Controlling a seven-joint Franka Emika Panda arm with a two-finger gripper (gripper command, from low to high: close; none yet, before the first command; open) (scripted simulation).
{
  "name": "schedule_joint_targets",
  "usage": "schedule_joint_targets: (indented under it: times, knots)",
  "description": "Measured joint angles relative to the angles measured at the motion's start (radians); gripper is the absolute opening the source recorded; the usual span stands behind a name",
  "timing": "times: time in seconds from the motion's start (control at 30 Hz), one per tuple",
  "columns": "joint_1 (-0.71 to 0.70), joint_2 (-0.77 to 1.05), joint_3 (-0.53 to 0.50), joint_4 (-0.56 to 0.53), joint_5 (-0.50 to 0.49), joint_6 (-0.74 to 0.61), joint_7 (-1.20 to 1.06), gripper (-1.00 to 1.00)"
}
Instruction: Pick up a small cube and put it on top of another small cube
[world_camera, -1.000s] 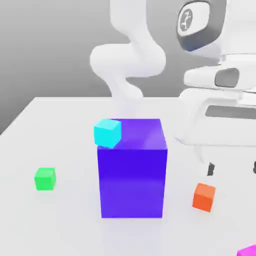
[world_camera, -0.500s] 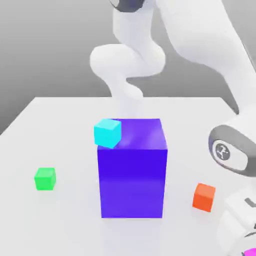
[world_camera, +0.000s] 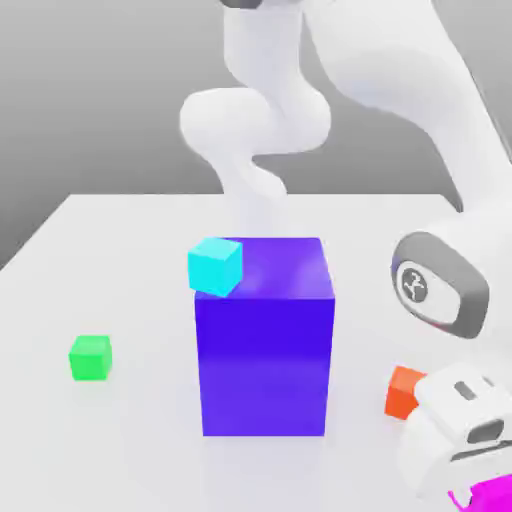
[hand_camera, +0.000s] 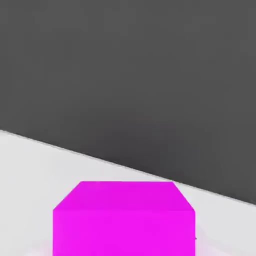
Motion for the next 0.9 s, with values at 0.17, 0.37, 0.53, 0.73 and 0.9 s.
schedule_joint_targets:
  times: [0.17, 0.37, 0.53, 0.73, 0.9]
  knots:
    - [-0.127, -0.127, -0.099, -0.154, 0.046, 0.026, 0.006, -1.0]
    - [-0.301, -0.312, -0.256, -0.368, 0.101, 0.065, 0.024, -1.0]
    - [-0.576, -0.51, -0.392, -0.581, 0.137, 0.105, 0.053, -1.0]
    - [-0.64, -0.497, -0.462, -0.684, 0.196, 0.236, 0.039, -1.0]
    - [-0.638, -0.363, -0.44, -0.68, 0.294, 0.363, -0.029, 1.0]
